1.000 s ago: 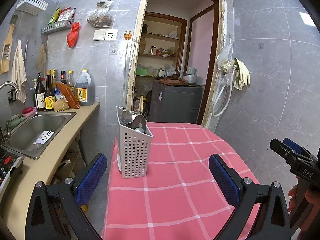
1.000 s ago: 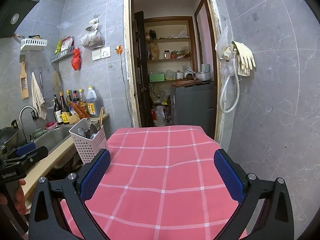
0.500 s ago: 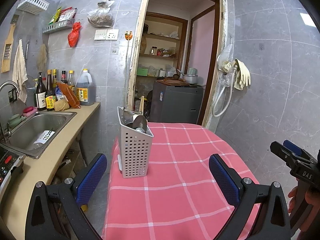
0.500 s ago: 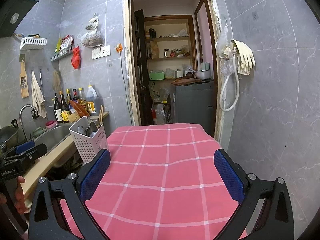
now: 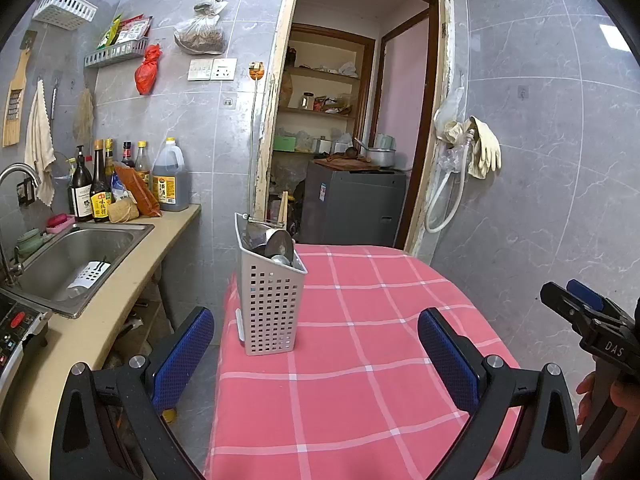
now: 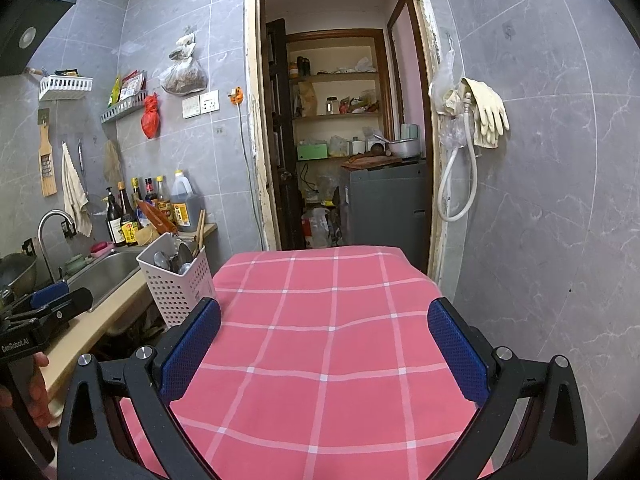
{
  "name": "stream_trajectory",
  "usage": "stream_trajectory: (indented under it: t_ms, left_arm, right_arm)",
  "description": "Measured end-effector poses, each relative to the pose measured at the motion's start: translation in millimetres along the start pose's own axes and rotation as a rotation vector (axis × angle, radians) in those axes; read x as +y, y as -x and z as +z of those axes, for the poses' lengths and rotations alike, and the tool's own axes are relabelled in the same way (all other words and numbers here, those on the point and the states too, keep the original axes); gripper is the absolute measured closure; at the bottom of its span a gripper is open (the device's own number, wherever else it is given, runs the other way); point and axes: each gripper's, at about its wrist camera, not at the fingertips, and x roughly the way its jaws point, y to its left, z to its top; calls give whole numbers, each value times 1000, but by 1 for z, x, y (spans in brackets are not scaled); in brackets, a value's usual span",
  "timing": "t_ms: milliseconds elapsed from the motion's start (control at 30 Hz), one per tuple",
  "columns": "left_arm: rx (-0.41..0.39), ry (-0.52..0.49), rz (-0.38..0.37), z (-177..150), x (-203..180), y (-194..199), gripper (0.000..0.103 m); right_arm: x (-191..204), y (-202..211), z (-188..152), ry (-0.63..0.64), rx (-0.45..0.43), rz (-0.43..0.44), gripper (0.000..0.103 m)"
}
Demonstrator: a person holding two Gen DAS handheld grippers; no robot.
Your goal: Organize utensils
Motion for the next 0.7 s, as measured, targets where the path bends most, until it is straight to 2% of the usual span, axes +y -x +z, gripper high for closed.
stream_trajectory:
  t_ms: [700]
  left_arm:
    - [3, 2, -2, -3, 0, 0, 0]
  right_arm:
    - [-2, -1, -3, -1, 2, -2, 1]
